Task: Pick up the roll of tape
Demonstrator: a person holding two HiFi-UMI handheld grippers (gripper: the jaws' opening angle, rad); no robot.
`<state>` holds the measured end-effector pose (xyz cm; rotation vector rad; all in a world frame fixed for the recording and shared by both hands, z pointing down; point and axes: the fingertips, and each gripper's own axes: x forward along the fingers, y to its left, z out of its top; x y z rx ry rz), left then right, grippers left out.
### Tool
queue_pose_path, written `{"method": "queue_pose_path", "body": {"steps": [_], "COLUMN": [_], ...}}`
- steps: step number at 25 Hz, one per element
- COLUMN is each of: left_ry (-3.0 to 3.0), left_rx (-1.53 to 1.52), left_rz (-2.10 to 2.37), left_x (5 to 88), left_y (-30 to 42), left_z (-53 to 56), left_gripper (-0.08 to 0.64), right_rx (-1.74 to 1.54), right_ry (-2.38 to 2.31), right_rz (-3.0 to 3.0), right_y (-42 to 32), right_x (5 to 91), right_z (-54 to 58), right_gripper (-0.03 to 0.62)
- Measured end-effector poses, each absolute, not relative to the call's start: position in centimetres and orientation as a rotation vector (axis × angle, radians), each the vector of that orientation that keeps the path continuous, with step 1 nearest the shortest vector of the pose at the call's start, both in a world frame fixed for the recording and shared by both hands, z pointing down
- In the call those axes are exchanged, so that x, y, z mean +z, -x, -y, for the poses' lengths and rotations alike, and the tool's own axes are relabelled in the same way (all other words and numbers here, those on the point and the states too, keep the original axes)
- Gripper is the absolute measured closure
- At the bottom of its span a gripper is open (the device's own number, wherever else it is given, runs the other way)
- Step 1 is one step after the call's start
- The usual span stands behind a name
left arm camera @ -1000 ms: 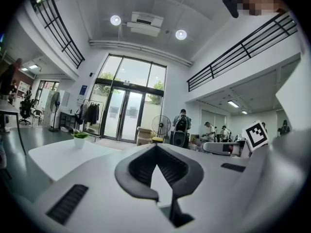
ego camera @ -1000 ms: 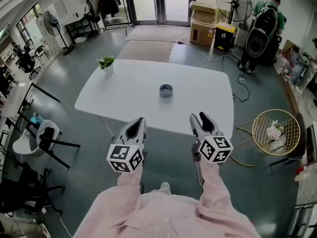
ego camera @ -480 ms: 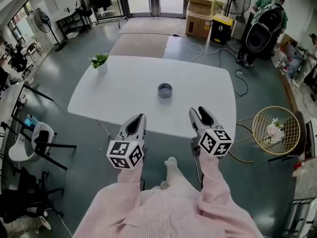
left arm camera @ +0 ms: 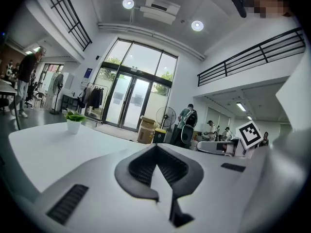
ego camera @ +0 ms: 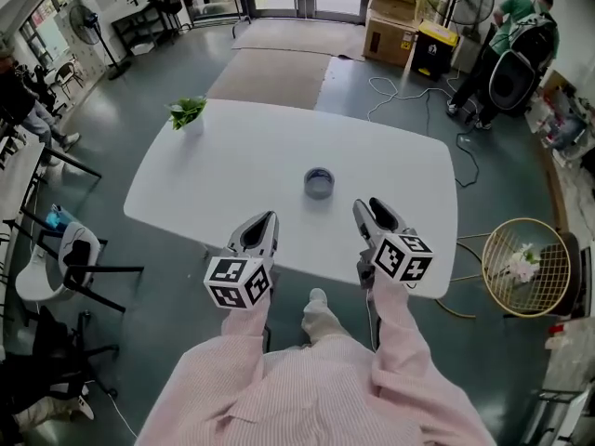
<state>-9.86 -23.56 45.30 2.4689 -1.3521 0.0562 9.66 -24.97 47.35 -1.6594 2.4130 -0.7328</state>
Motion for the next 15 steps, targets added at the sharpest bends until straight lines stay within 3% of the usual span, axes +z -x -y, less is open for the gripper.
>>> {"method": "queue_pose_path", "body": {"steps": [15], "left_ry": [-2.300], "left_rx": [0.156], "left_rz": [1.338], "left_x": [50.3], "left_y": [8.2], "left_z": [31.9], "left_gripper": [0.560], "right_rx": [-0.994], "right_ry": [1.636], "right_rz": [-2.478], "right_y": [-9.6], "right_x": [52.1], "right_z": [35.4], "right_gripper": [0.431]}}
